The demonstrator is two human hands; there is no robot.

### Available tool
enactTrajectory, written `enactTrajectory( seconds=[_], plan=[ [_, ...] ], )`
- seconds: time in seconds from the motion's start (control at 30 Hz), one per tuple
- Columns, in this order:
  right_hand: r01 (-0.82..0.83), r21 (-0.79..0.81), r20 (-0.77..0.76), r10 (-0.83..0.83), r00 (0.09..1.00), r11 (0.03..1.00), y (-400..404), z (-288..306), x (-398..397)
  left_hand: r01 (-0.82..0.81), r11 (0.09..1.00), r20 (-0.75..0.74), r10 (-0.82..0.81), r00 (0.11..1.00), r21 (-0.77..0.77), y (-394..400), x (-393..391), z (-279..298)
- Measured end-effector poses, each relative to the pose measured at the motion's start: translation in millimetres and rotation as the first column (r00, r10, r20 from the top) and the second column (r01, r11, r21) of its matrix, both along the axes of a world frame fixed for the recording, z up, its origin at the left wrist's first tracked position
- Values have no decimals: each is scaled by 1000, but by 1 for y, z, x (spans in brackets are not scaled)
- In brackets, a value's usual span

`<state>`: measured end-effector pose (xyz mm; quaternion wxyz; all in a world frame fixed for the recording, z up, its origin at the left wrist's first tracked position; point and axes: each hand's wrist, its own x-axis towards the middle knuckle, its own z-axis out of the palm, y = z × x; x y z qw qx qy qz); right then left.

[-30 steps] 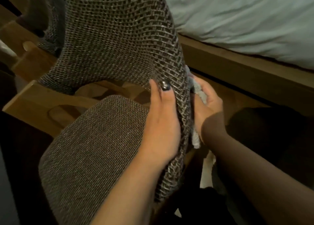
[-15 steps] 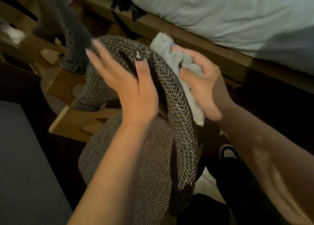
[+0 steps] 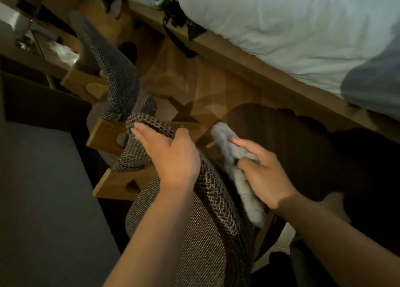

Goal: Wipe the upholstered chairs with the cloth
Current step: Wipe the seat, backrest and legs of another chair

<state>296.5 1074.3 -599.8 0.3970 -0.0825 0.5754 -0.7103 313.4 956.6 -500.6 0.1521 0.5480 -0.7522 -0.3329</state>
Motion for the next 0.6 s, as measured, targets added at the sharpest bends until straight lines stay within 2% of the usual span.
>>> enactTrajectory(
  seconds=[0.07, 0.13, 0.2, 0.3, 0.33, 0.47, 0.53, 0.6],
  plan=[
    [-18, -89, -17, 16, 1000, 996, -15, 21, 0, 8, 1000, -7, -9, 1000, -7, 1, 0, -1],
    [-51, -107, -3, 51, 999, 993, -28, 22, 4, 11, 1000, -1, -11, 1000, -9, 1, 1, -2],
    [-78, -42, 41, 80, 996, 996, -33, 3, 1, 17, 1000, -12, -17, 1000, 0, 1, 2, -2],
    [-189, 145, 92, 177, 980, 971, -31, -24, -4, 3, 1000, -64, -2, 998, 30, 0, 3, -3],
    [-204, 152, 97, 191, 977, 967, -31, -28, -6, -15, 998, -102, 21, 995, 62, 0, 4, -3],
    [-59, -85, 97, 67, 993, 995, -42, 6, -26, -52, 958, -338, 151, 929, 283, -2, 14, -6],
    [-94, -186, -10, 93, 996, 978, -49, 29, -35, -33, 927, -423, 202, 883, 375, 1, 19, -8],
    [-158, -161, -57, 151, 987, 974, -62, 33, -34, -9, 911, -467, 219, 857, 412, 2, 24, -12]
  ],
)
